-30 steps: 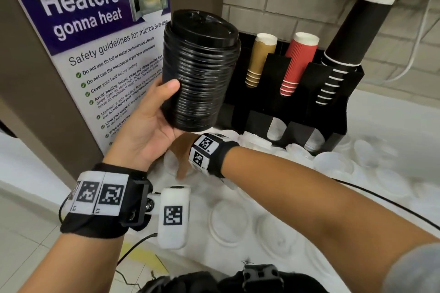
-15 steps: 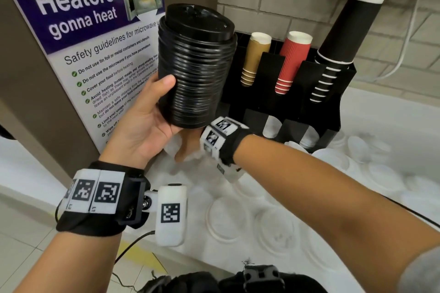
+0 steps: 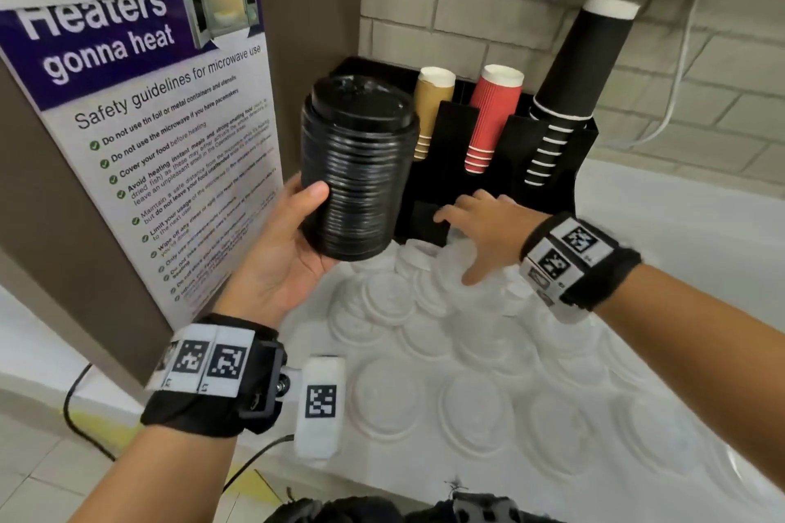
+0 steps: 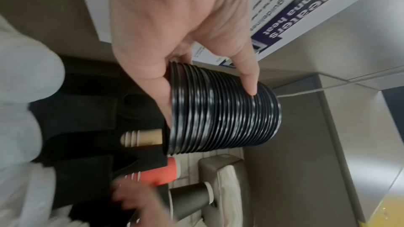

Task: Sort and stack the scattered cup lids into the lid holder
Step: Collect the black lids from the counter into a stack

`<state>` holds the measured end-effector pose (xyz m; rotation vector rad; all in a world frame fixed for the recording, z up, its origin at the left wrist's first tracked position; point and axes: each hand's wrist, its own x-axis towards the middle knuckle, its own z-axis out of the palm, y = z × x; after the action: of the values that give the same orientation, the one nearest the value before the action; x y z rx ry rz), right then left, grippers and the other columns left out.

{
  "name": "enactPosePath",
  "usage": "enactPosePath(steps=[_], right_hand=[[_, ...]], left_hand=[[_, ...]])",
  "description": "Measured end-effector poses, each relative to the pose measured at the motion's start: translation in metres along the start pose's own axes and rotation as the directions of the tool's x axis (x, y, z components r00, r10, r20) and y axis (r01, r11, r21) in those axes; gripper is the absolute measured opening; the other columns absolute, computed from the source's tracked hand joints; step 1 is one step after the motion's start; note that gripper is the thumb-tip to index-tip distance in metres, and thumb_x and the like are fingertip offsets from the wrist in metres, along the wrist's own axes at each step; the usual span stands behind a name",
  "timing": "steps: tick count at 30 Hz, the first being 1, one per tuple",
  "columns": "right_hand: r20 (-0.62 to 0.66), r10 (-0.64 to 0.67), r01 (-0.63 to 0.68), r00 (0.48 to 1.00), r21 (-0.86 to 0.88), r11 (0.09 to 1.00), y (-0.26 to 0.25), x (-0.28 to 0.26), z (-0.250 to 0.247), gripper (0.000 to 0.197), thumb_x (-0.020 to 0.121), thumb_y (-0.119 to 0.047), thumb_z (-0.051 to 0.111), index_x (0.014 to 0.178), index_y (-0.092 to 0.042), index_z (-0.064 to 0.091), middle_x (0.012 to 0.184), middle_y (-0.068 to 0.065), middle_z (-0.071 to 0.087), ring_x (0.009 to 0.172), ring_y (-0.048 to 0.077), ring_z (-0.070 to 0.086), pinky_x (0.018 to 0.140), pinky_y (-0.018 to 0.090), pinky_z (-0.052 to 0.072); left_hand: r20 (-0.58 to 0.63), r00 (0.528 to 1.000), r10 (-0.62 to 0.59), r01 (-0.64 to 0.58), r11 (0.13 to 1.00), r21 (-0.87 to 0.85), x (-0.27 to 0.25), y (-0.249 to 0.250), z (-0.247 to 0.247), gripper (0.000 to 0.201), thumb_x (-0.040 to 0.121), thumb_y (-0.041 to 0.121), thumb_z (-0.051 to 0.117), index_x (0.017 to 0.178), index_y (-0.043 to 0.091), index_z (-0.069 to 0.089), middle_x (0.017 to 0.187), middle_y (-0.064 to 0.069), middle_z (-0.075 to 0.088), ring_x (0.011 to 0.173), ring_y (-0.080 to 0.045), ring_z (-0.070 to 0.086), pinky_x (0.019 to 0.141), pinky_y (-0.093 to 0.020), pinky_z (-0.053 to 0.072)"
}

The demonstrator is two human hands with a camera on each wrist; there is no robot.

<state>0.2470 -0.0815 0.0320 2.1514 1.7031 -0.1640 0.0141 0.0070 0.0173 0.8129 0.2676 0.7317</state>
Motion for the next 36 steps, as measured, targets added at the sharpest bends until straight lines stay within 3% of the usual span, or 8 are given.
enactPosePath(steps=[2, 5, 8, 12, 19, 23, 28, 36], right_hand=[[-0.148, -0.060, 0.118, 0.987, 0.428, 0.896, -0.004, -0.004, -0.001, 0.091, 0.076, -0.032, 0.077, 0.147, -0.025, 0.021, 0.138, 0.006, 0.042, 0.124, 0.019, 0.040, 0.096, 0.031, 0.041], [-0.258, -0.171, 0.288, 0.951, 0.940, 0.184, -0.033, -0.016, 0.000, 0.090, 0.081, 0.000, 0.070, 0.148, -0.025, 0.016, 0.128, 0.018, 0.053, 0.111, 0.020, 0.056, 0.091, 0.031, 0.048], [-0.345, -0.109, 0.290, 0.932, 0.892, -0.346, -0.064, -0.017, 0.012, 0.091, 0.074, 0.010, 0.058, 0.148, -0.025, 0.017, 0.122, 0.020, 0.053, 0.111, 0.031, 0.054, 0.102, 0.054, 0.042], [-0.370, -0.018, 0.273, 0.929, 0.716, -0.642, -0.075, -0.012, 0.023, 0.079, 0.075, 0.007, 0.052, 0.145, -0.017, 0.028, 0.124, 0.015, 0.057, 0.121, 0.033, 0.053, 0.101, 0.057, 0.042], [-0.331, -0.074, 0.212, 0.941, 0.743, -0.635, -0.079, -0.012, 0.031, 0.077, 0.073, 0.004, 0.052, 0.143, -0.021, 0.033, 0.132, 0.016, 0.051, 0.123, 0.033, 0.051, 0.102, 0.055, 0.041], [-0.314, -0.121, 0.170, 0.942, 0.755, -0.633, -0.086, -0.010, 0.028, 0.078, 0.071, 0.005, 0.050, 0.142, -0.022, 0.033, 0.132, 0.015, 0.050, 0.120, 0.031, 0.052, 0.100, 0.053, 0.044], [-0.209, -0.244, 0.028, 0.947, 0.811, -0.585, -0.102, -0.002, 0.025, 0.070, 0.074, 0.016, 0.041, 0.128, -0.028, 0.039, 0.113, 0.013, 0.055, 0.102, 0.025, 0.058, 0.089, 0.045, 0.049], [0.060, -0.406, -0.243, 0.912, 0.875, -0.418, -0.128, 0.015, 0.035, 0.083, 0.079, 0.027, 0.022, 0.143, -0.024, 0.027, 0.111, 0.016, 0.047, 0.101, 0.029, 0.050, 0.081, 0.037, 0.045]], left_hand=[[-0.008, 1.000, 0.011, -0.011, 1.000, -0.021, 0.001, -0.008, -0.001, 0.114, 0.053, 0.038, 0.093, 0.147, 0.005, 0.037, 0.135, -0.013, 0.058, 0.126, -0.030, 0.056, 0.089, -0.042, 0.056], [0.020, 0.999, 0.031, -0.030, 0.999, -0.038, 0.002, -0.018, 0.001, 0.104, 0.063, 0.039, 0.088, 0.147, 0.006, 0.037, 0.142, -0.017, 0.052, 0.130, -0.032, 0.052, 0.099, -0.045, 0.051], [0.008, 1.000, 0.018, -0.018, 1.000, 0.013, 0.004, -0.025, 0.001, 0.084, 0.075, 0.036, 0.080, 0.144, 0.010, 0.041, 0.139, -0.015, 0.056, 0.128, -0.031, 0.054, 0.101, -0.046, 0.050], [-0.036, 0.999, 0.037, -0.028, 0.970, 0.240, 0.006, -0.030, -0.008, 0.062, 0.078, 0.028, 0.066, 0.137, 0.020, 0.049, 0.122, -0.002, 0.069, 0.120, -0.020, 0.061, 0.097, -0.040, 0.049], [0.080, 0.957, 0.279, -0.256, 0.684, 0.683, -0.002, -0.003, -0.010, 0.111, 0.055, 0.033, 0.090, 0.142, 0.057, 0.026, 0.156, 0.009, 0.025, 0.142, -0.006, 0.032, 0.109, -0.029, 0.038], [0.334, 0.878, 0.343, -0.437, 0.290, 0.852, -0.009, 0.025, -0.001, 0.100, 0.066, 0.020, 0.090, 0.139, 0.057, 0.032, 0.146, 0.017, 0.025, 0.127, 0.019, 0.031, 0.092, -0.004, 0.041], [0.248, 0.934, 0.256, -0.280, 0.097, 0.955, -0.026, 0.044, 0.000, 0.071, 0.066, 0.018, 0.087, 0.122, 0.045, 0.055, 0.130, 0.009, 0.037, 0.121, -0.001, 0.043, 0.101, -0.026, 0.040], [-0.043, 0.996, 0.080, 0.059, -0.205, 0.977, -0.039, 0.028, -0.006, 0.066, 0.074, 0.029, 0.079, 0.127, 0.036, 0.040, 0.121, 0.002, 0.031, 0.101, -0.020, 0.050, 0.083, -0.028, 0.041]])
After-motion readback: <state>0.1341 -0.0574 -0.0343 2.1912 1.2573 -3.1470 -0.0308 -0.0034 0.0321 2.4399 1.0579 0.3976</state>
